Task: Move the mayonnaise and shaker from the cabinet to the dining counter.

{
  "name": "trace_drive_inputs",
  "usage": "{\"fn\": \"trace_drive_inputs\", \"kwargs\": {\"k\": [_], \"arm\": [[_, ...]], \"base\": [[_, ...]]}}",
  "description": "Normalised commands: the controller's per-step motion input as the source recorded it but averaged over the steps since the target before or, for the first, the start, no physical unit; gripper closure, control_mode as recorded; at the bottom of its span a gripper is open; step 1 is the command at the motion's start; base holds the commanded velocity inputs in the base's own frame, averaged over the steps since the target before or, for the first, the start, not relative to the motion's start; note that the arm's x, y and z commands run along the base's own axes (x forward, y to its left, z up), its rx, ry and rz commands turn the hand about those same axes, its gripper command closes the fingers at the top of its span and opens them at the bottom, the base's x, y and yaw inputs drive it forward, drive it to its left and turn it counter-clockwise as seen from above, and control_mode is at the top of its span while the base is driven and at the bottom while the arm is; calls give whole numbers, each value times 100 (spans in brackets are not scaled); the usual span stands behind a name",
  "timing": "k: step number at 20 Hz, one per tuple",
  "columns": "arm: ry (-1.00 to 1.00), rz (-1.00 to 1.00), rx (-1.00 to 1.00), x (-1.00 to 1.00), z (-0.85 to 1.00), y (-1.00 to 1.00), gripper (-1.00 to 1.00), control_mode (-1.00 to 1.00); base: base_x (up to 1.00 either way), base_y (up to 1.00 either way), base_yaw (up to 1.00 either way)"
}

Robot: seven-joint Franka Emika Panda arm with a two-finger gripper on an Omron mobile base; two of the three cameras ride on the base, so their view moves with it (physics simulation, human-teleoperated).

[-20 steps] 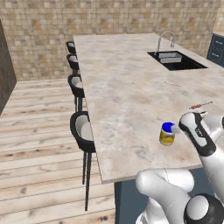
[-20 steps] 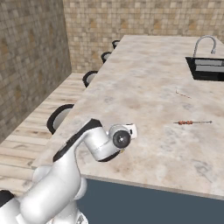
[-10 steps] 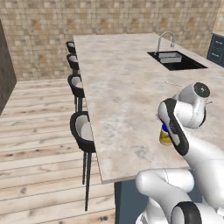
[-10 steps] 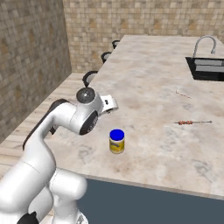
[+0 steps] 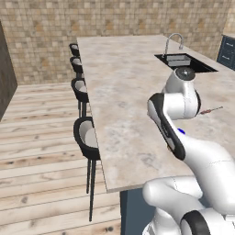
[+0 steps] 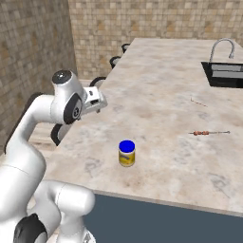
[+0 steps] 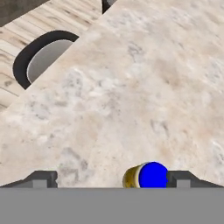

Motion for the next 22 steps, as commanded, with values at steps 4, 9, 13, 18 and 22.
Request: {"fn": "trace_drive_inputs", "kwargs": {"k": [4,9,13,18,22], "arm": [[-26,-5,2,-71,7,31,-100,-100],[-31,-9,12,-57,16,34,-100,-100],[-31,-9,20,-45,16,17,-100,-100],[-22,-7,24,-31,25,3,-100,-100],[-11,0,19,-18,19,0,-100,-100]], "base": [[0,0,0],[0,0,0],[0,0,0],[0,0,0],[0,0,0]]}}
